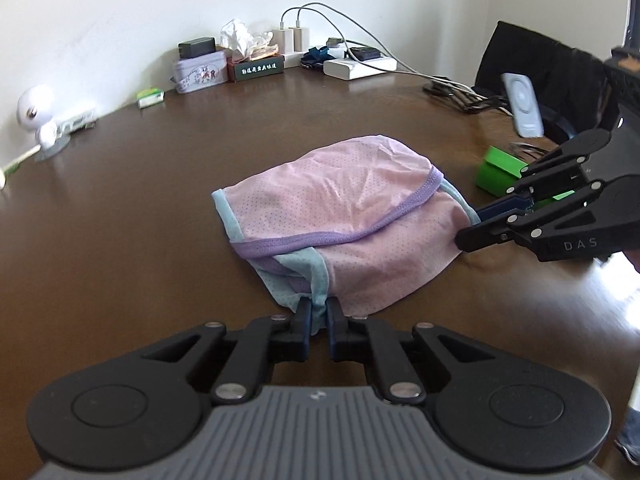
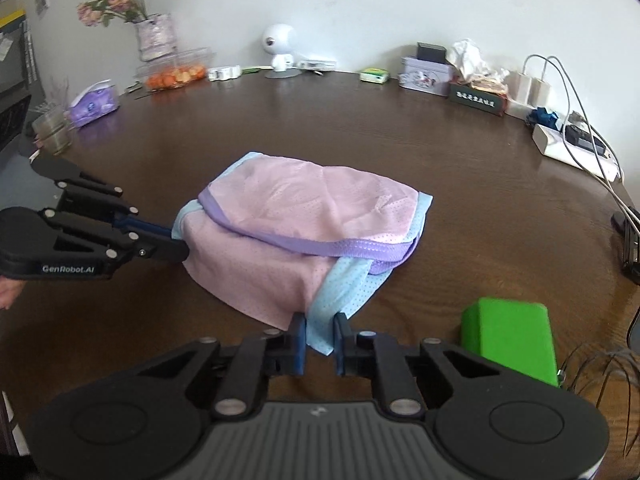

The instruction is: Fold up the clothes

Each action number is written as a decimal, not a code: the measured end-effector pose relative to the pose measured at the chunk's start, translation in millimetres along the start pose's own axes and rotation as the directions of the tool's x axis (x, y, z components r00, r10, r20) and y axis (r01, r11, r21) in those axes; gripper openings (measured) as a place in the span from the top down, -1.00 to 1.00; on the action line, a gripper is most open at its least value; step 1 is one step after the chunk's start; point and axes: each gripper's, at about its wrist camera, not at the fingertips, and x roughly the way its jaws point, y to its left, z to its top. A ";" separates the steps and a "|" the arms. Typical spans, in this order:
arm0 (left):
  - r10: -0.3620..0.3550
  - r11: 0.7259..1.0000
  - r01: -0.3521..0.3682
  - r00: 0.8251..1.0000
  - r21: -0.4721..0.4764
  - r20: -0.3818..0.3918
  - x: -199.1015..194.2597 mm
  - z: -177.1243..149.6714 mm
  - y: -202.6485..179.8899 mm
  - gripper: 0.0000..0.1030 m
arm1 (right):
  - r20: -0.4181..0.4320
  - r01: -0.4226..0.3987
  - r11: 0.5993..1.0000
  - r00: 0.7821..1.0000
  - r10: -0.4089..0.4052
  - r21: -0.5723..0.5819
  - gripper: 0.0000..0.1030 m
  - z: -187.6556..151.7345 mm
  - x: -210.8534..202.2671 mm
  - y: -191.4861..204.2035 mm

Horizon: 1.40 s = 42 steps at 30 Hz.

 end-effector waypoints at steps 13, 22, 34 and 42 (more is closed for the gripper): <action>-0.007 0.999 0.006 1.000 -0.039 -0.009 125.9 122.5 73.1 0.87 | -0.082 0.063 0.994 0.995 -0.056 0.086 0.75 128.9 98.9 -115.0; 0.041 0.992 -0.041 0.999 -0.115 0.002 179.3 172.1 124.3 0.87 | -0.062 0.097 0.995 0.993 -0.096 0.026 0.75 202.1 161.6 -151.9; 0.082 0.979 -0.080 0.997 -0.185 0.003 205.0 198.3 155.5 0.86 | -0.059 0.130 0.992 0.990 -0.129 0.007 0.64 236.4 201.4 -167.4; 0.070 0.982 -0.061 0.997 -0.180 0.044 146.1 182.4 135.9 0.20 | 0.000 0.184 0.981 0.983 -0.185 0.065 0.29 226.2 149.5 -161.1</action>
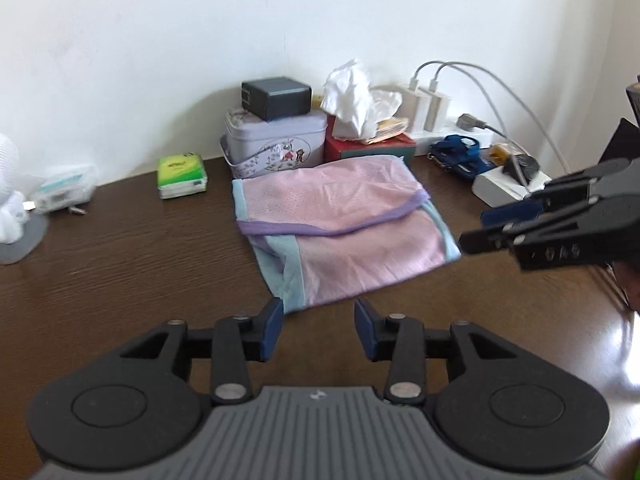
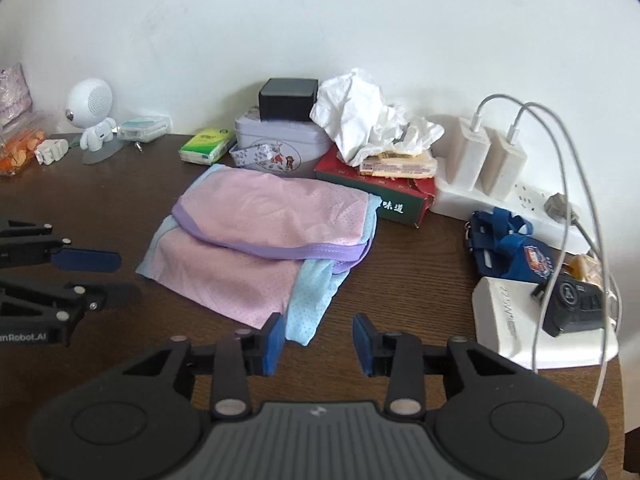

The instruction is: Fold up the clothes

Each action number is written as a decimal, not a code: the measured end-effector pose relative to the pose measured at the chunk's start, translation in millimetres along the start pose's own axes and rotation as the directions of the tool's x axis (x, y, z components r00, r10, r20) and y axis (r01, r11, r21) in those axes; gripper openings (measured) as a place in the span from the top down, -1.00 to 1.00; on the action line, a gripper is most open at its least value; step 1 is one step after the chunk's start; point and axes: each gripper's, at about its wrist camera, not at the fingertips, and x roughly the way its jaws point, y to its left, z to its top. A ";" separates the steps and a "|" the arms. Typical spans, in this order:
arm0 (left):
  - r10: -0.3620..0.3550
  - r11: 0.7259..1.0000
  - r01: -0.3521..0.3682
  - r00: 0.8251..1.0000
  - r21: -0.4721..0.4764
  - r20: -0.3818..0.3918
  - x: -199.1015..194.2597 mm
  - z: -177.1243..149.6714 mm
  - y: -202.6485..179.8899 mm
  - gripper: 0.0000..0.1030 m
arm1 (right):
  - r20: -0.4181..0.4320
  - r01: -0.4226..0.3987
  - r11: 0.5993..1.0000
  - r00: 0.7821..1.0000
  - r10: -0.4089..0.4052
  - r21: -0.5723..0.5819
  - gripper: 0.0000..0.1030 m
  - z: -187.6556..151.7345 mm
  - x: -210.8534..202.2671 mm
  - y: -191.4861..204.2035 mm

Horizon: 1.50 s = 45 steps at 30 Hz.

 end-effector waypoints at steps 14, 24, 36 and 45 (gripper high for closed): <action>0.263 0.951 -0.234 0.956 -0.202 0.132 -260.1 -177.3 -49.7 -1.00 | 0.293 -0.152 0.986 0.948 0.125 0.069 -0.83 -172.5 -256.1 114.9; 0.351 0.922 -0.341 0.936 -0.185 0.025 -262.5 -272.0 -74.5 -0.99 | 0.233 -0.062 0.964 0.972 0.001 0.258 -1.00 -295.6 -243.3 160.2; 0.383 0.906 -0.371 0.924 -0.205 0.019 -232.0 -283.3 -65.0 -1.00 | 0.201 0.086 0.975 0.971 -0.129 0.207 -1.00 -296.1 -188.5 187.7; 0.361 0.909 -0.343 0.932 -0.238 0.036 -220.6 -278.1 -59.2 -0.99 | 0.142 0.147 0.967 0.974 -0.179 0.208 -1.00 -290.9 -173.7 197.3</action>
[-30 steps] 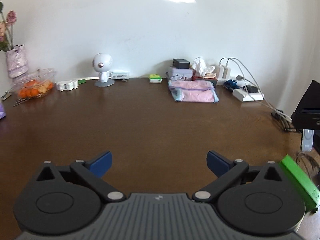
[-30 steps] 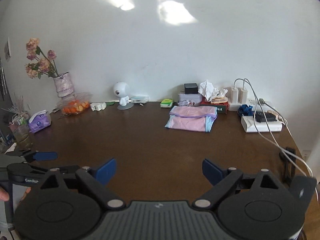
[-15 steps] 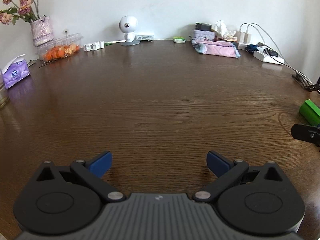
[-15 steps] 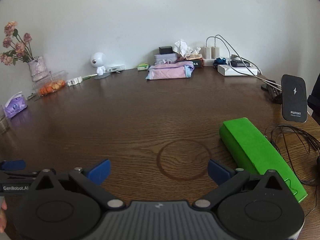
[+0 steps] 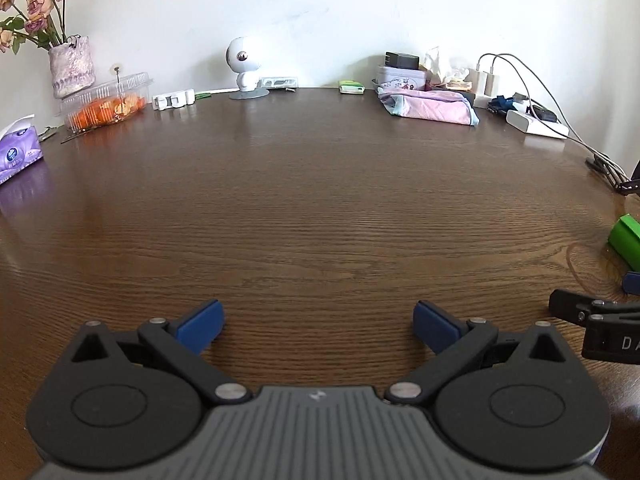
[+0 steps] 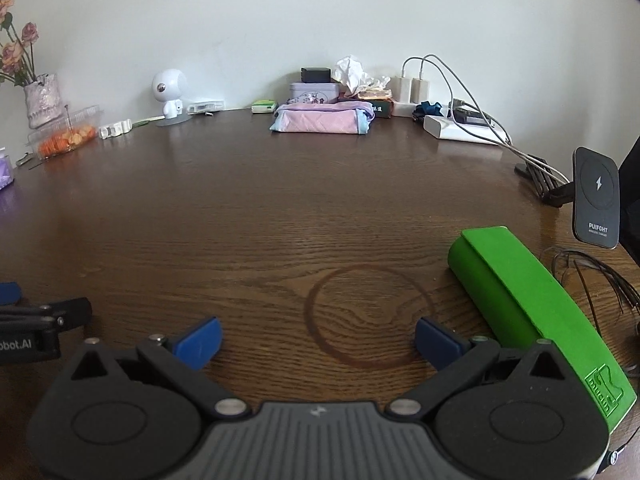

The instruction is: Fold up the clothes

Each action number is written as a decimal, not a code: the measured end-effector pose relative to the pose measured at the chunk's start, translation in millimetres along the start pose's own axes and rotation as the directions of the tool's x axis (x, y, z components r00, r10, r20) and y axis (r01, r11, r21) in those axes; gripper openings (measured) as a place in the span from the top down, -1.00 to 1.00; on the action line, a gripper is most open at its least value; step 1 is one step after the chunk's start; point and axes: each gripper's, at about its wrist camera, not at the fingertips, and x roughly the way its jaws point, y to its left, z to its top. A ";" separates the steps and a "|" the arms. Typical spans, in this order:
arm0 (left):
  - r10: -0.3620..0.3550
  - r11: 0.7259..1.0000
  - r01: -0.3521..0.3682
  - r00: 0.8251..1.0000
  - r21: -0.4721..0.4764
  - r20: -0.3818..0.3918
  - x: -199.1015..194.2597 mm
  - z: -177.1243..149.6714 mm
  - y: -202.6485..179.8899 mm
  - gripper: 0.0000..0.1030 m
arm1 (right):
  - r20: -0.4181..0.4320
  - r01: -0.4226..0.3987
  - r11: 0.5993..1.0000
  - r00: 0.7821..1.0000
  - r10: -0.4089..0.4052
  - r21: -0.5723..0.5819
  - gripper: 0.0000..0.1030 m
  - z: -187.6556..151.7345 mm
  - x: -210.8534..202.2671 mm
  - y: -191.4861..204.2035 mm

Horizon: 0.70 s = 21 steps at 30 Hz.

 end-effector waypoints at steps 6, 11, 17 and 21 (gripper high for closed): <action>0.010 1.000 -0.010 1.000 -0.001 0.020 -4.9 -5.9 -1.4 -0.99 | 0.021 -0.006 1.000 1.000 0.006 -0.006 -1.00 -8.7 -7.3 4.5; -0.006 1.000 0.006 1.000 0.004 0.022 -5.6 -7.3 -0.8 -0.99 | 0.019 -0.011 1.000 1.000 0.011 -0.010 -1.00 -8.3 -7.2 5.7; -0.037 0.999 0.037 0.999 0.032 0.023 -4.9 -8.6 -6.0 -0.99 | 0.017 -0.009 1.000 1.000 0.010 -0.010 -1.00 -7.5 -6.0 7.4; -0.060 0.997 0.058 0.998 0.049 0.022 -3.8 -9.0 -9.5 -0.99 | 0.016 -0.025 0.999 1.000 0.026 -0.027 -1.00 -7.0 -5.8 11.1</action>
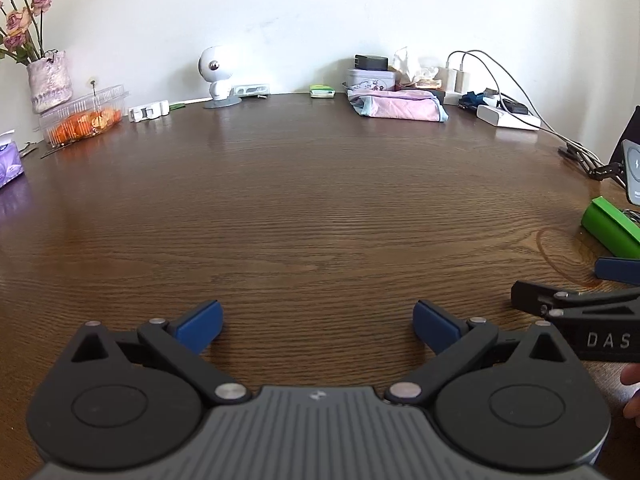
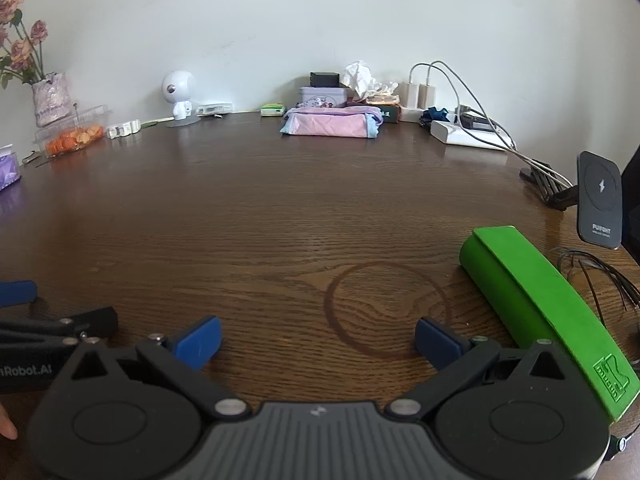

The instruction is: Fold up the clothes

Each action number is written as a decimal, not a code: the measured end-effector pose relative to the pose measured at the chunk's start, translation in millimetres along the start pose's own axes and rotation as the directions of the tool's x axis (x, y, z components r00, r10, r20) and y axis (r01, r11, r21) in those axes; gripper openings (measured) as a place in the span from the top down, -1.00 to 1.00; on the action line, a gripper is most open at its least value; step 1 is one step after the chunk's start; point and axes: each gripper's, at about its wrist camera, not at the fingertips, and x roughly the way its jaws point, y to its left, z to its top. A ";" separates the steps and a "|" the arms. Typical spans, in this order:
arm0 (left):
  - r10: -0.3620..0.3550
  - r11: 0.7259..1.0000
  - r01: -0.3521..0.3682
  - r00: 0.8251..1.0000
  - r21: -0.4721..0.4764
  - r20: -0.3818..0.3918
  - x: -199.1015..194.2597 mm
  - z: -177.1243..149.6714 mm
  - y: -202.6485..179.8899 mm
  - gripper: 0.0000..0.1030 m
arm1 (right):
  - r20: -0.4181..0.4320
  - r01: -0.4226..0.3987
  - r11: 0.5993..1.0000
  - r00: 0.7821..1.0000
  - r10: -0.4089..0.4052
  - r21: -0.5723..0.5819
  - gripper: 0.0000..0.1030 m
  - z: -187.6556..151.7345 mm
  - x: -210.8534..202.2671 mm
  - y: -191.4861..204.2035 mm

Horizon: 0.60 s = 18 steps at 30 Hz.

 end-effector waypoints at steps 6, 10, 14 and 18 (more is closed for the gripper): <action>0.056 0.998 -0.056 0.998 -0.027 0.001 0.8 0.6 -7.1 -0.99 | -0.002 -0.008 1.000 1.000 0.008 -0.001 -1.00 1.2 1.2 0.2; 0.058 0.998 -0.058 0.998 -0.037 -0.001 0.9 0.1 -5.2 -0.99 | -0.005 -0.004 1.000 1.000 0.004 0.002 -1.00 2.5 2.2 1.2; 0.051 0.998 -0.051 0.999 -0.035 0.001 0.3 -1.1 -3.3 -0.99 | -0.005 -0.003 1.000 1.000 0.003 0.002 -1.00 3.0 2.5 1.6; 0.032 0.999 -0.032 0.999 -0.029 0.002 0.0 -1.4 -0.4 -0.99 | -0.001 -0.022 1.000 1.000 0.022 -0.010 -1.00 0.3 0.0 -0.7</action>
